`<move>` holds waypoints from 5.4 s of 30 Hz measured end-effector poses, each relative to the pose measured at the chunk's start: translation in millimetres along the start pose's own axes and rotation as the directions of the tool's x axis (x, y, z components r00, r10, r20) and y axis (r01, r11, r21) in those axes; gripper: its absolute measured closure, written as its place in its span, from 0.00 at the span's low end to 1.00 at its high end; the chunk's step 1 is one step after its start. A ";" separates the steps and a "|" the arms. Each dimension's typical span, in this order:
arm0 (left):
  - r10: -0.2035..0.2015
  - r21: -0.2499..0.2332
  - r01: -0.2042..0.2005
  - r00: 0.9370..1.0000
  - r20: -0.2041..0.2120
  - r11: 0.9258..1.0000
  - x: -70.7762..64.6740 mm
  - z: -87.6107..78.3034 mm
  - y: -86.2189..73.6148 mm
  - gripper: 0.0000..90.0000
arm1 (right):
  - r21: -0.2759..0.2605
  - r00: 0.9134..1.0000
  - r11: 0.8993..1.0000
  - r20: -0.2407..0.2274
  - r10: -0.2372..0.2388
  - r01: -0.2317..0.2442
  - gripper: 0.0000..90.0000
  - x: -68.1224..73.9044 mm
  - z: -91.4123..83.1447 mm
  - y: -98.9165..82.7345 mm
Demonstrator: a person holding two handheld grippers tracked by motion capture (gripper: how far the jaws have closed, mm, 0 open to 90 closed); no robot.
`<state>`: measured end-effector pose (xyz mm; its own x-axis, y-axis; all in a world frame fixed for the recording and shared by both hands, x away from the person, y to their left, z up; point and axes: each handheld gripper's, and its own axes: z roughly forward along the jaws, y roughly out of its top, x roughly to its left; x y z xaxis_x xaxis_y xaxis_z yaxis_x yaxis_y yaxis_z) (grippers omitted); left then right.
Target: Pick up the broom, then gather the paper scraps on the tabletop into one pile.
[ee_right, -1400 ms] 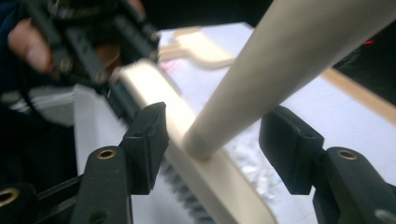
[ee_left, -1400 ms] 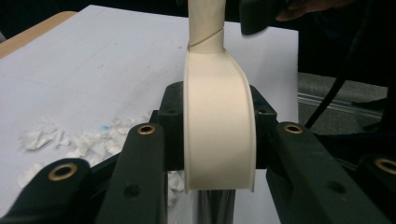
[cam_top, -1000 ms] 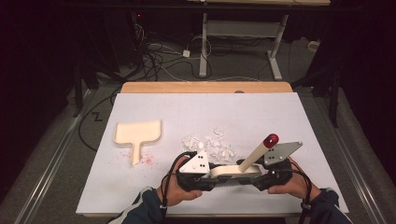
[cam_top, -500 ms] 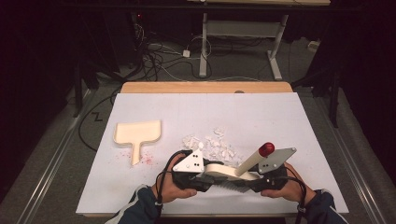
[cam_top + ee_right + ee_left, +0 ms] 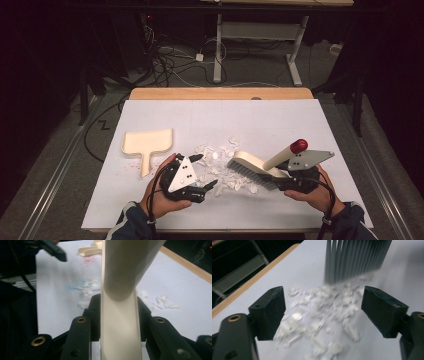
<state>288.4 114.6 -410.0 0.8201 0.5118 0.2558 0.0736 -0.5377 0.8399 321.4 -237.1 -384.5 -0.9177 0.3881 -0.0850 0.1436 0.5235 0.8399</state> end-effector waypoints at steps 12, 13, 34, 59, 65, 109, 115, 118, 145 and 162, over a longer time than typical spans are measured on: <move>-0.101 0.110 0.117 0.984 -0.144 0.987 10.7 -30.7 -67.7 0.19 | 0.023 0.991 0.998 0.118 0.057 -0.060 0.75 -13.5 -9.4 3.6; -0.110 0.113 0.127 0.984 -0.142 0.985 10.3 -33.7 -72.1 0.19 | 0.023 0.991 0.998 0.118 0.057 -0.060 0.75 -13.5 -9.4 3.6; -0.121 0.167 0.155 0.973 -0.195 0.974 -3.4 -52.6 -95.4 0.19 | 0.061 0.932 0.987 0.343 0.118 -0.148 0.75 -47.3 -24.0 -6.6; -0.078 0.212 0.120 0.978 -0.194 0.970 -7.9 -49.2 -94.7 0.19 | 0.394 0.804 0.896 0.590 -0.076 -0.204 0.75 -70.6 15.1 -45.7; -0.074 0.222 0.116 0.979 -0.191 0.968 -8.8 -47.5 -94.8 0.19 | 0.434 0.824 0.890 0.549 -0.141 -0.136 0.75 -54.6 32.7 -41.9; -0.146 0.230 0.184 0.974 -0.173 0.956 -3.8 -43.6 -100.0 0.19 | 0.331 0.911 0.941 0.364 -0.194 0.068 0.75 -61.4 134.4 19.0; -0.142 0.233 0.181 0.974 -0.174 0.955 -5.9 -44.5 -99.4 0.19 | 0.279 0.951 0.949 0.223 -0.216 0.150 0.75 -28.7 119.6 17.9; -0.135 0.238 0.174 0.976 -0.171 0.956 -6.6 -44.3 -98.9 0.19 | 0.279 0.953 0.938 0.163 -0.257 0.205 0.75 -10.7 111.6 15.7; -0.105 0.250 0.142 0.982 -0.154 0.958 -7.1 -40.5 -97.5 0.19 | 0.268 0.914 0.952 0.331 -0.235 0.148 0.75 -64.7 168.0 49.3; -0.107 0.260 0.147 0.981 -0.164 0.954 -7.9 -42.0 -98.6 0.19 | 0.208 0.948 0.927 0.001 -0.319 0.312 0.74 -31.0 184.5 48.6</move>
<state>250.9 191.7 -474.8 0.7032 0.6692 0.2400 0.3385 -0.6120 0.7147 425.2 -83.8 -439.9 -0.9152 0.2018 -0.3489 -0.0757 0.7642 0.6406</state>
